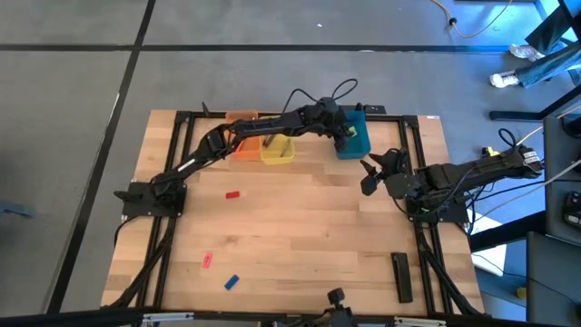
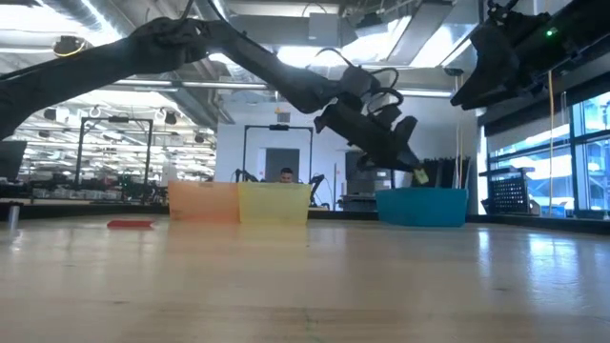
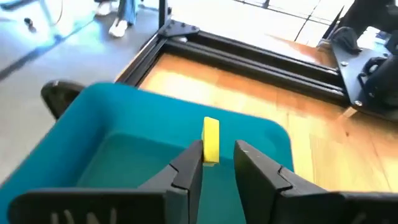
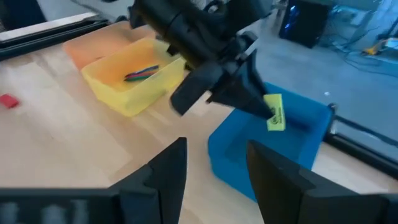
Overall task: Sort crayons/erasers/pens/pencils in bins
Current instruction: Put the yellow eraser into the blue bin, then put the red eraser into the blue bin
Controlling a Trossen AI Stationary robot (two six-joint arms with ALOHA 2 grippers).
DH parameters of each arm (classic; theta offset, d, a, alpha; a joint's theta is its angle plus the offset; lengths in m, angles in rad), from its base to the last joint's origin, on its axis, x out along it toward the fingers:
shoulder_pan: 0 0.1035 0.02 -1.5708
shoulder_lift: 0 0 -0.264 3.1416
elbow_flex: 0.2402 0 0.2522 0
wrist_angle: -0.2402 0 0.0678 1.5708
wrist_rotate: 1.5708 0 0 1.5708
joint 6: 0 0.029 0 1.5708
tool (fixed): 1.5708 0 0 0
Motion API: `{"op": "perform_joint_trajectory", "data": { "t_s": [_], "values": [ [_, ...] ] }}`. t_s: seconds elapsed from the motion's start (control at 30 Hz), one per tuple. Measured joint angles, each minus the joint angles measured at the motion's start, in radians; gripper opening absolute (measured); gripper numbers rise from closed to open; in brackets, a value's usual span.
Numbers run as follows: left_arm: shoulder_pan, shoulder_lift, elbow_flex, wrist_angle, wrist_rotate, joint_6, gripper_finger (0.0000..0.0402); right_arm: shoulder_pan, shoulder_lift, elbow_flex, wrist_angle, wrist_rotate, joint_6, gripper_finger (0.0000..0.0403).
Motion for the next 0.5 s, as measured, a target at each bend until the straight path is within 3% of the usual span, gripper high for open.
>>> {"op": "perform_joint_trajectory", "data": {
  "t_s": [0.2, 0.5],
  "values": [
    [0.006, 0.0, 0.037, -0.017, 0.004, 0.052, 0.0098, -0.016, 0.0, 0.0, 0.0, 0.03, 0.034, 0.0167],
    [0.019, -0.027, 0.111, -0.263, 0.075, 0.078, 0.0113, -0.085, 0.0, -0.001, 0.064, -0.001, -0.056, 0.0167]
  ]
}}
